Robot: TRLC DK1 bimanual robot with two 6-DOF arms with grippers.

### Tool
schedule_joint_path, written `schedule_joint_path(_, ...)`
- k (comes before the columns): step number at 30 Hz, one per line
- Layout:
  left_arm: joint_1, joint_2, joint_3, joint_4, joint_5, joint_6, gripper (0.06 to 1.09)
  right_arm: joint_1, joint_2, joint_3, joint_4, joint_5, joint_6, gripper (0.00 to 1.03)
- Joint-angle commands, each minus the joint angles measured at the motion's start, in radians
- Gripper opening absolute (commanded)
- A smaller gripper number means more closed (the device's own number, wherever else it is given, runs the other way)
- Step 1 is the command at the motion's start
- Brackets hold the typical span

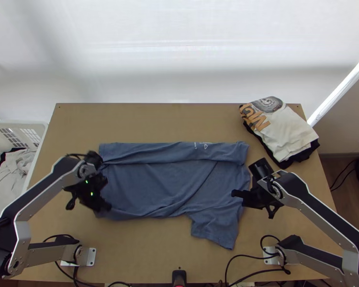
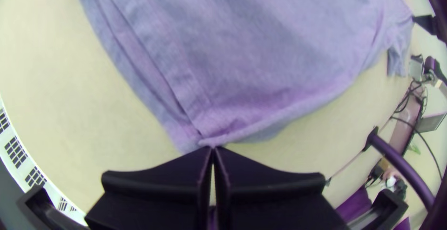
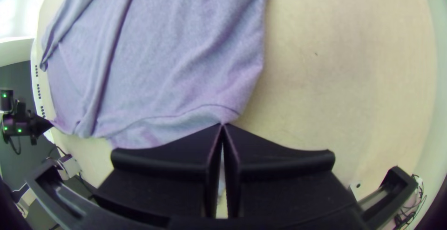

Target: Fold the t-shirt

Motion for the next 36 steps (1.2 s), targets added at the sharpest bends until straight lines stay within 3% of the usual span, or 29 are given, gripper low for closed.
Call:
schedule_joint_path(1,0.051,-0.008,0.071,0.033,0.033,-0.04,0.1,-0.007,-0.021,0.04,-0.02,-0.003,-0.002,0.03)
schedule_joint_path(7,0.126,0.042,0.181,0.122,0.039,-0.145,0.1,-0.049,-0.03,0.097,-0.02,-0.002,-0.021,0.03)
schedule_joint_path(22,0.192,0.088,0.336,0.159,0.039,-0.217,0.1,-0.145,0.039,0.355,-0.009,0.022,-0.097,0.03)
schedule_joint_path(36,0.224,0.196,0.469,0.21,0.03,-0.289,0.1,-0.211,0.146,0.438,0.051,0.048,-0.113,0.03)
